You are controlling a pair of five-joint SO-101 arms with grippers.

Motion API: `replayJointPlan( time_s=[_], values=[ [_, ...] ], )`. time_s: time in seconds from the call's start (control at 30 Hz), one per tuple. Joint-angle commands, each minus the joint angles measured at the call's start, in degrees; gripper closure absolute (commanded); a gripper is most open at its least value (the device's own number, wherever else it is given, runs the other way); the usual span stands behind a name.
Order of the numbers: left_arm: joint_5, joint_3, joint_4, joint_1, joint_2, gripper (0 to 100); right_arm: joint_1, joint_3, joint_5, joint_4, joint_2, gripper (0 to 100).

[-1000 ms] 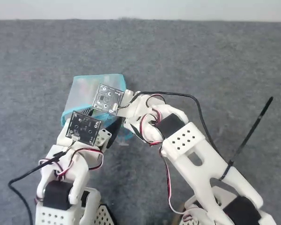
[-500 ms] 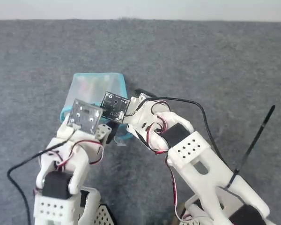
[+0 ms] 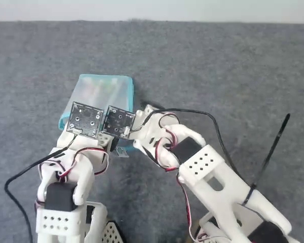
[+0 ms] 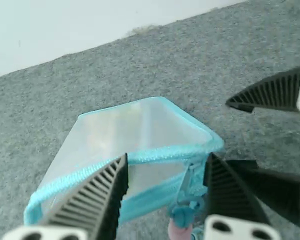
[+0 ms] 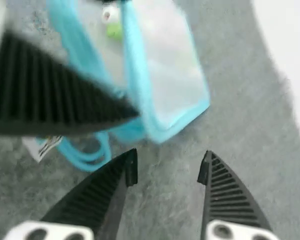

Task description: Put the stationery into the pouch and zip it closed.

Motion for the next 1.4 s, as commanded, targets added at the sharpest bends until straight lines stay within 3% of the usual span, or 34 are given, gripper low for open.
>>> replayJointPlan(
  time_s=[0.0, 0.13, 0.2, 0.27, 0.4, 0.57, 0.67, 0.83, 1.07, 1.23, 1.37],
  values=[
    [1.32, -3.12, -1.85, -0.79, -0.70, 77, 4.09, 1.93, -1.67, -0.75, -1.89, 78.6],
    [1.67, -3.82, 0.79, -1.49, -0.35, 77, 11.65, 3.34, -15.12, 3.56, -1.80, 78.6],
    [3.87, -4.18, 2.46, -0.18, -0.26, 77, 13.85, 3.34, -17.58, 7.25, -1.89, 78.6],
    [7.38, -4.09, 2.73, 2.20, -0.18, 77, 13.85, 3.60, -17.93, 9.01, -1.89, 78.6],
    [7.82, -3.91, 1.23, 5.54, -0.18, 77, 9.45, 3.69, -17.85, 8.92, -1.98, 78.6],
    [8.09, -4.44, -1.67, 4.66, -0.18, 77, 4.18, 3.78, -13.54, 2.77, -1.89, 78.6],
    [8.09, -7.52, -1.41, -2.90, -0.09, 77, 4.53, 3.78, -10.64, 9.71, -1.89, 78.6],
    [7.82, -12.09, -1.67, -16.79, 6.95, 77, -0.66, 3.69, -22.51, 13.67, -1.63, 78.6],
    [8.09, -21.14, -1.32, -20.66, 30.33, 77, -3.38, -5.89, -23.21, 18.33, 10.33, 78.6],
    [8.18, -25.89, -0.18, -24.09, 38.42, 77, -9.89, -12.92, -23.21, 21.23, 18.86, 78.6],
    [8.18, -28.79, 0.35, -26.55, 42.20, 77, -10.77, -16.00, -25.85, 20.79, 19.82, 78.6]
  ],
)
